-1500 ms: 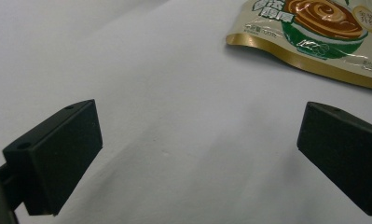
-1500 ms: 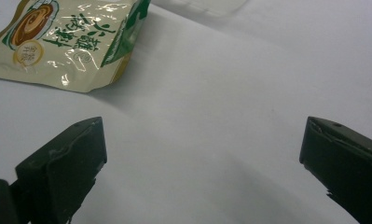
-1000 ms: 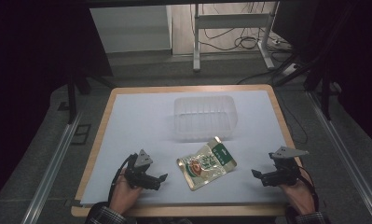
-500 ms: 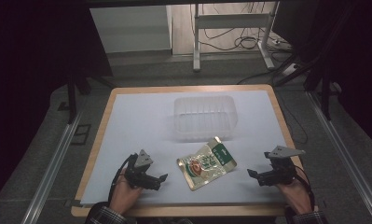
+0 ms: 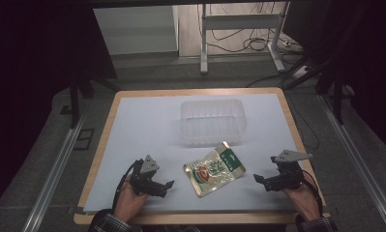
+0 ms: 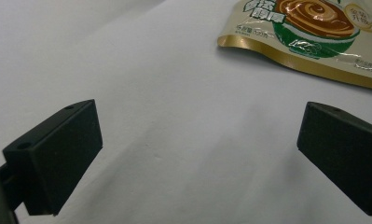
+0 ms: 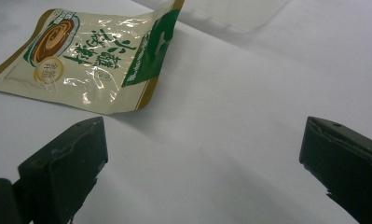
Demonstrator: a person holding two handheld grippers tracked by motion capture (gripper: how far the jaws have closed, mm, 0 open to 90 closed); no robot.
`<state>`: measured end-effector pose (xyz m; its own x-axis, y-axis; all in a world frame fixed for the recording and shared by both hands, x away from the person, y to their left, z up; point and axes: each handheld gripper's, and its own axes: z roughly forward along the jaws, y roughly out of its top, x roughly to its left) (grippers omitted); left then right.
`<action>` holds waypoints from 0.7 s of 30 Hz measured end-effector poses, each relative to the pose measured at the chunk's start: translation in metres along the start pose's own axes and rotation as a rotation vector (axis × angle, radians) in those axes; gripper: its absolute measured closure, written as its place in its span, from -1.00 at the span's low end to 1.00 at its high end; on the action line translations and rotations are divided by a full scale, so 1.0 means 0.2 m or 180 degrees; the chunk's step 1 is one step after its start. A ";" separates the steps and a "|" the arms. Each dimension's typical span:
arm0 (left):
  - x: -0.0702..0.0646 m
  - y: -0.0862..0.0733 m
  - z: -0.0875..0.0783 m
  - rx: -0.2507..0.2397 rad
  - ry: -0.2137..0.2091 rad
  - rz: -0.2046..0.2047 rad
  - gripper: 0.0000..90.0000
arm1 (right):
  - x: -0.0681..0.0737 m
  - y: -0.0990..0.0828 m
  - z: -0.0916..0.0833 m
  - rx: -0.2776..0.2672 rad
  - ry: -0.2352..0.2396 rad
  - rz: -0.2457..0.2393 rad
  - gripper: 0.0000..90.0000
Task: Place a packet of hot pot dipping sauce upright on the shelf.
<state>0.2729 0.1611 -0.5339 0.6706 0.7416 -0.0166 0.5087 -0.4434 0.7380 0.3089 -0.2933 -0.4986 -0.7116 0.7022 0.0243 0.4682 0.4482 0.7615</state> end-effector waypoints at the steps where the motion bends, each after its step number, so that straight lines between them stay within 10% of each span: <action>1: 0.00 0.00 0.00 -0.0001 0.0000 0.0000 -1.00 | 0.00 0.00 0.00 -0.0002 -0.0003 -0.0009 -0.98; 21: 0.01 0.00 -0.02 -0.0158 -0.0122 -0.0076 -0.98 | 0.02 0.04 0.06 -0.0039 0.0050 -0.0071 -0.97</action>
<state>0.2727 0.1639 -0.5315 0.6793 0.7314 -0.0596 0.4978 -0.3996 0.7697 0.3154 -0.2812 -0.5000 -0.7300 0.6832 0.0172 0.4456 0.4568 0.7699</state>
